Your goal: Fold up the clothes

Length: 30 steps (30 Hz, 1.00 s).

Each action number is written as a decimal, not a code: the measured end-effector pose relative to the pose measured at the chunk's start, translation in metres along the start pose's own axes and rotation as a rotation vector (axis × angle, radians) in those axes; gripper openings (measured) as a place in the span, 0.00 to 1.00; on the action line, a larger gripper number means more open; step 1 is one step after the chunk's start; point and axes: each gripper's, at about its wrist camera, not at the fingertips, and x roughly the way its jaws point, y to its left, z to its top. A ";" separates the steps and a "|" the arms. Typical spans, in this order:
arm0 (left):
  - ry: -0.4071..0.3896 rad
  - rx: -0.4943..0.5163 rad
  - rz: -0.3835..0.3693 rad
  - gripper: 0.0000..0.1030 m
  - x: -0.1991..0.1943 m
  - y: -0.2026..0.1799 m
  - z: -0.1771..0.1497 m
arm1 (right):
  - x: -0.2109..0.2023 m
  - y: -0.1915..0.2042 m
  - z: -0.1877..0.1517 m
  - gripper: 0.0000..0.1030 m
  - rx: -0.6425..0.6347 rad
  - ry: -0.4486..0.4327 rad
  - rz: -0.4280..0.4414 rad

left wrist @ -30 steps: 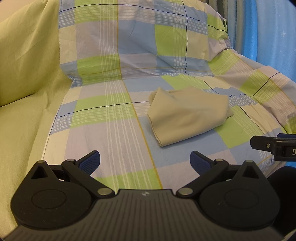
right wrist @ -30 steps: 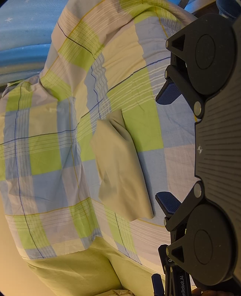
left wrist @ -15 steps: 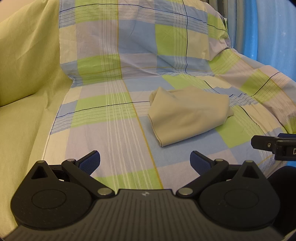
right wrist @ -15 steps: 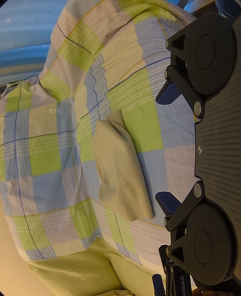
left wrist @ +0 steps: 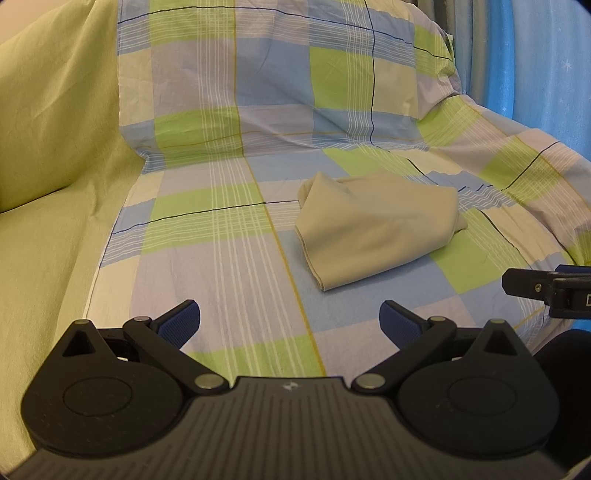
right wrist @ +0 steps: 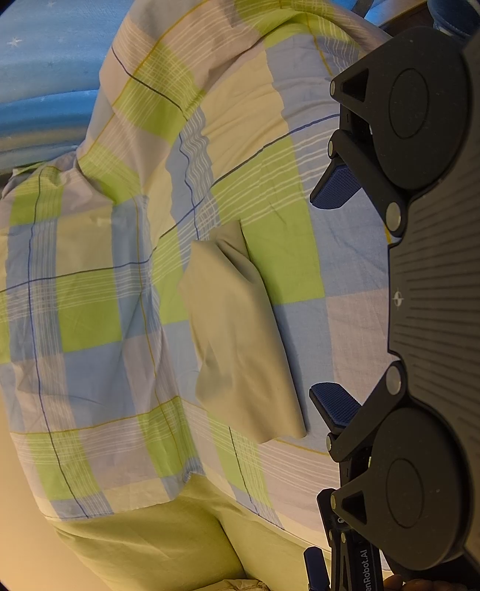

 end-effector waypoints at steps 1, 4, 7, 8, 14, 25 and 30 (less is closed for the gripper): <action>0.001 0.001 0.001 0.99 0.000 0.000 0.001 | 0.000 0.000 0.000 1.00 0.001 0.000 0.000; 0.001 0.004 0.002 0.99 0.001 -0.001 0.001 | 0.000 -0.001 0.000 1.00 0.003 0.000 0.001; 0.000 0.001 0.000 0.99 0.001 -0.001 0.000 | 0.001 0.000 0.000 1.00 -0.001 0.003 0.000; 0.000 -0.001 -0.001 0.99 0.001 0.000 0.000 | 0.001 0.001 0.001 1.00 -0.004 0.004 0.000; -0.001 -0.008 -0.009 0.99 0.001 0.002 0.000 | 0.001 0.002 0.000 1.00 -0.011 0.006 -0.005; 0.004 -0.010 -0.015 0.99 0.002 0.003 0.001 | 0.002 -0.001 0.002 1.00 -0.011 0.010 -0.006; 0.010 -0.008 -0.017 0.99 0.002 0.002 0.001 | 0.002 -0.004 0.002 1.00 -0.010 0.012 -0.013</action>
